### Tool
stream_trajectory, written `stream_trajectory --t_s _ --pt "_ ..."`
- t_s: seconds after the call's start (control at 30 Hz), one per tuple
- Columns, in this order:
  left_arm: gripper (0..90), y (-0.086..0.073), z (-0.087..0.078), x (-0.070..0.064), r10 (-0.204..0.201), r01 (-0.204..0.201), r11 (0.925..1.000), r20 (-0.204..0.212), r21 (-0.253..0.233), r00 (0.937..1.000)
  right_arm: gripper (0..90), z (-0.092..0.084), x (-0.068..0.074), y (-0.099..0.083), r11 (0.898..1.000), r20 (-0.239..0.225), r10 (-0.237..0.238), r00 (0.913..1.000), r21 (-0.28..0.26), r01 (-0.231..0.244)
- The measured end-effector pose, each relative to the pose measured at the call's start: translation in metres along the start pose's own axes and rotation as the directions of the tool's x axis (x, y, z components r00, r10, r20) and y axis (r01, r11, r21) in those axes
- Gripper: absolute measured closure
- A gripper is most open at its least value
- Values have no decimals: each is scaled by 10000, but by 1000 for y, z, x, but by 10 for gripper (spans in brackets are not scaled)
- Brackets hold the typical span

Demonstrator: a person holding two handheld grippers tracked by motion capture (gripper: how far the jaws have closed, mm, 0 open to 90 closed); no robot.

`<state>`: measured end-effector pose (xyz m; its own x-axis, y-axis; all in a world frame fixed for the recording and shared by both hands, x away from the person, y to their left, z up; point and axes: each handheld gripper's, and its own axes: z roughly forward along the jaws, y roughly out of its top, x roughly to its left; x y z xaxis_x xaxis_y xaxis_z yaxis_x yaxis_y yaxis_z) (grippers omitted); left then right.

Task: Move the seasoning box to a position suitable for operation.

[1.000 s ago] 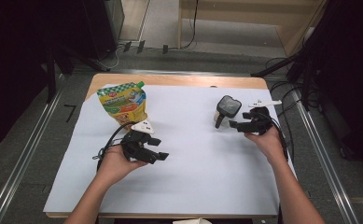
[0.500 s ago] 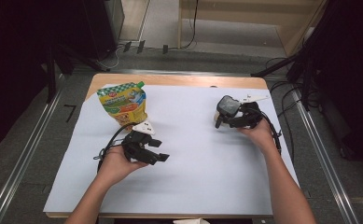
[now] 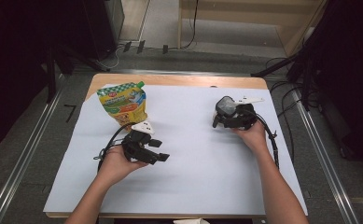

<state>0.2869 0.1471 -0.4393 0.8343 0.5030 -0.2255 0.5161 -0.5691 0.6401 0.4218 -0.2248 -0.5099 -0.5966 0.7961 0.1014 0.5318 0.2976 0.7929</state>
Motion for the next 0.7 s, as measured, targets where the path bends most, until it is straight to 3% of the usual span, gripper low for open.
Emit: stream_trajectory --t_s 0.2,0.37,0.7 --pt "368 0 0 1 -56 56 10000 18 -45 10000 117 10 7 1 9994 397 182 9990 -292 -171" --pt "370 -2 -1 2 -93 93 9999 -7 -49 10000 148 9 12 -1 9995 586 -33 9983 -318 52" --pt "372 -2 -2 3 -125 125 9999 -19 -83 9999 154 6 18 -5 9988 923 125 9957 -481 -81"
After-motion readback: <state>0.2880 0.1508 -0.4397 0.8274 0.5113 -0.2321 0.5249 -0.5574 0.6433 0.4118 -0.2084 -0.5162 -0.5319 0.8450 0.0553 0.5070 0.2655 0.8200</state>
